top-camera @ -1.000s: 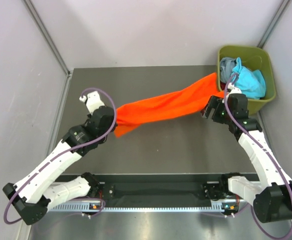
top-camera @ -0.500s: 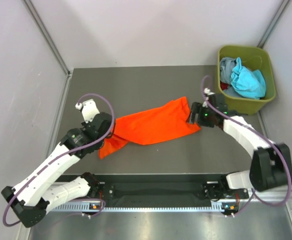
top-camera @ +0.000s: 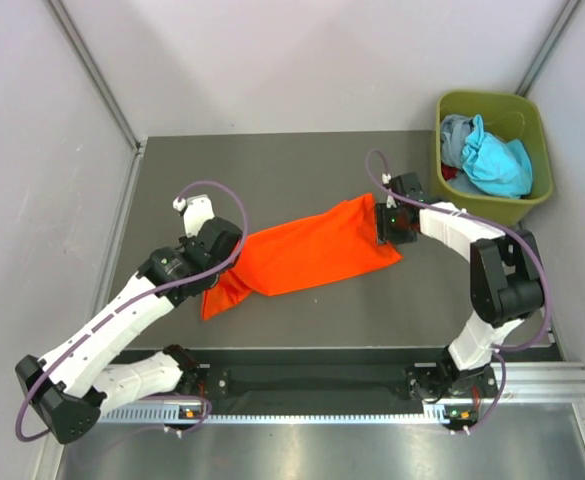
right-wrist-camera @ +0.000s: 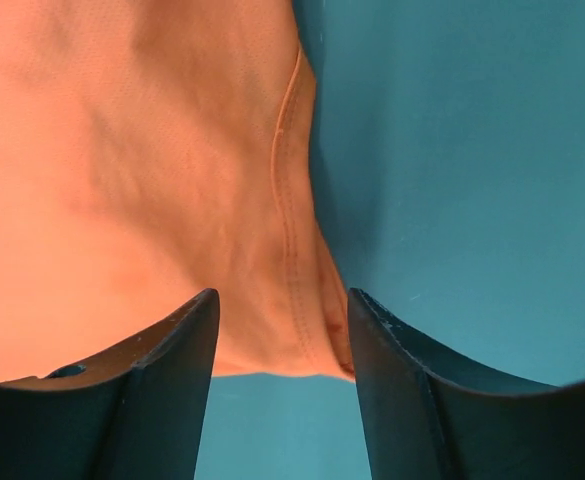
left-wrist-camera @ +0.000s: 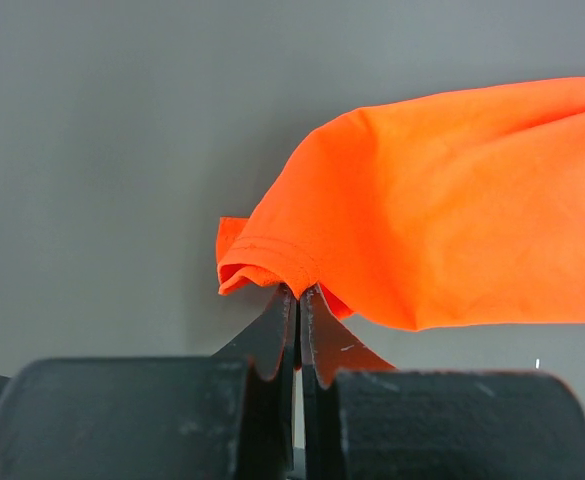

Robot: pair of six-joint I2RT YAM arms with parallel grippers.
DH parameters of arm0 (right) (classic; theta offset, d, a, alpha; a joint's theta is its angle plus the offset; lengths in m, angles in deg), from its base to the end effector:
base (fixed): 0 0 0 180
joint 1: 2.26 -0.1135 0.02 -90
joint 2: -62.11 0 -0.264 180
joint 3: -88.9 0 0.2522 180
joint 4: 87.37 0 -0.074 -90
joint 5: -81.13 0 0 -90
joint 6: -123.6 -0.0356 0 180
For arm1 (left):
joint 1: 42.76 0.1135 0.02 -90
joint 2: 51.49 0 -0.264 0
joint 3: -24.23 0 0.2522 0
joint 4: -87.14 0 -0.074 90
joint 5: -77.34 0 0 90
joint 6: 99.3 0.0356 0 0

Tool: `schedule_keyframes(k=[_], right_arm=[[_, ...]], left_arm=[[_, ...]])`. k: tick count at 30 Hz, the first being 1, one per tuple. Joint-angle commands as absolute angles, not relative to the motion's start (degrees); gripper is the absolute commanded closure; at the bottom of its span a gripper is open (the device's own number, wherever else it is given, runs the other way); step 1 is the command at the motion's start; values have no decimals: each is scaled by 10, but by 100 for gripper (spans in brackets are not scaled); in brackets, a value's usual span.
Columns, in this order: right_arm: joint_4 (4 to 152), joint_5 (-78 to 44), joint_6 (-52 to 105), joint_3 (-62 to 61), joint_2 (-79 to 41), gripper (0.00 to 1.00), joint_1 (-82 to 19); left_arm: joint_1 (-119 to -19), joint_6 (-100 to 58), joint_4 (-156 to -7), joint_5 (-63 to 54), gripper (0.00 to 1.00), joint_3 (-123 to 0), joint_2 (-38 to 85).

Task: Fold and stack the t-shirts
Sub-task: Flatten the tshirt out

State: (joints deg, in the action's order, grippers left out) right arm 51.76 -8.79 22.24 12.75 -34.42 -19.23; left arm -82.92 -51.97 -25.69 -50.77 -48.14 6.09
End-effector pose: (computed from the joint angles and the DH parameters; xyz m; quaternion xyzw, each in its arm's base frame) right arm 0.3244 0.0989 0.1919 -0.0472 0.9675 0.0601 0.2409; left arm 0.1552 -0.1022 0.3199 -0.1248 0.8922 0.0302 0.4330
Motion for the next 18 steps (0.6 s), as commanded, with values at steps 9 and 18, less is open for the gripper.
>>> schedule_keyframes(k=[9,18], right_arm=[[516,-62,237,74,-351,100,-196],[470,-16,164,1,-111,100,-198]], left_arm=[[-812,-500,-278,-496,100,-511,51],[-796,-437,-287,-535,100,-678,40]])
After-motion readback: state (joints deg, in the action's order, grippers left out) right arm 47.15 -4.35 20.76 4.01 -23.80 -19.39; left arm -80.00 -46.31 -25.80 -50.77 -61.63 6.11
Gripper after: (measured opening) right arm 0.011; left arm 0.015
